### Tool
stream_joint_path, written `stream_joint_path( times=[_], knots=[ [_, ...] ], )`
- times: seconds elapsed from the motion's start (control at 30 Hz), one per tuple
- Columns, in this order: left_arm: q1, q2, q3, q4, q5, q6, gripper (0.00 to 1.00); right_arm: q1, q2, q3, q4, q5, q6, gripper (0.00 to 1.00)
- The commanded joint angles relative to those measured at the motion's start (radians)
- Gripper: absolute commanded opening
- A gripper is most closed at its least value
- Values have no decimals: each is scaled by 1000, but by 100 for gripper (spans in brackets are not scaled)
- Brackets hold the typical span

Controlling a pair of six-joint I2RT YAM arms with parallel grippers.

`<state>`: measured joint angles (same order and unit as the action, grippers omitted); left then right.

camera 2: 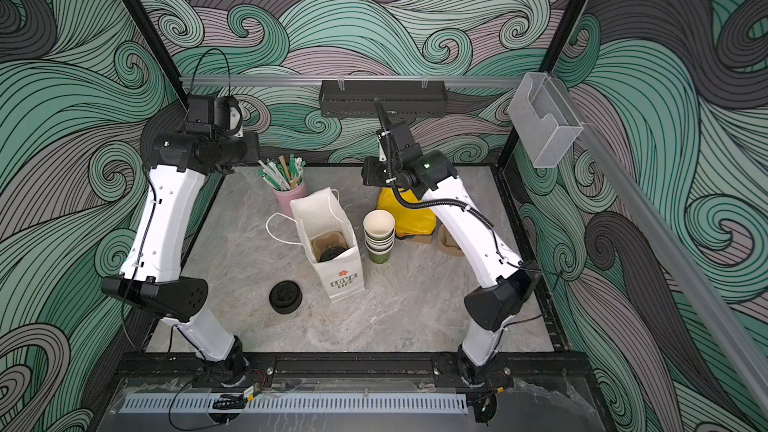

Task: Pack a coffee takeout order
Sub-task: Pick up the straw from the storage cup, then place the straw in the takeout bag.

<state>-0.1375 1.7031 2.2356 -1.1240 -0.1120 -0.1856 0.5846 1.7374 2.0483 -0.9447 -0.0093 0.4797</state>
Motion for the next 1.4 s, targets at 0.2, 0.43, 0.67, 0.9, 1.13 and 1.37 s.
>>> stream_joint_path(
  times=[0.2,0.43,0.67,0.9,1.13,1.37],
  knots=[
    [6,-175,89,-105,184,-61,0,-4,-35,-16,-7,-1,23,56],
    [7,-275,90,-83,349,-100,0,-5,-29,-19,-8,-13,36,56],
    [-4,-366,-41,-100,552,-129,0,-4,-30,-22,-7,-17,36,56],
    [-58,-394,-222,-63,555,-120,0,-4,-45,-47,-6,-19,49,55],
    [-155,-318,-260,-100,339,-68,0,-4,-71,-80,-8,-5,63,55],
    [-231,-204,-237,-164,197,-49,0,-4,-95,-108,-7,14,73,55]
  ],
)
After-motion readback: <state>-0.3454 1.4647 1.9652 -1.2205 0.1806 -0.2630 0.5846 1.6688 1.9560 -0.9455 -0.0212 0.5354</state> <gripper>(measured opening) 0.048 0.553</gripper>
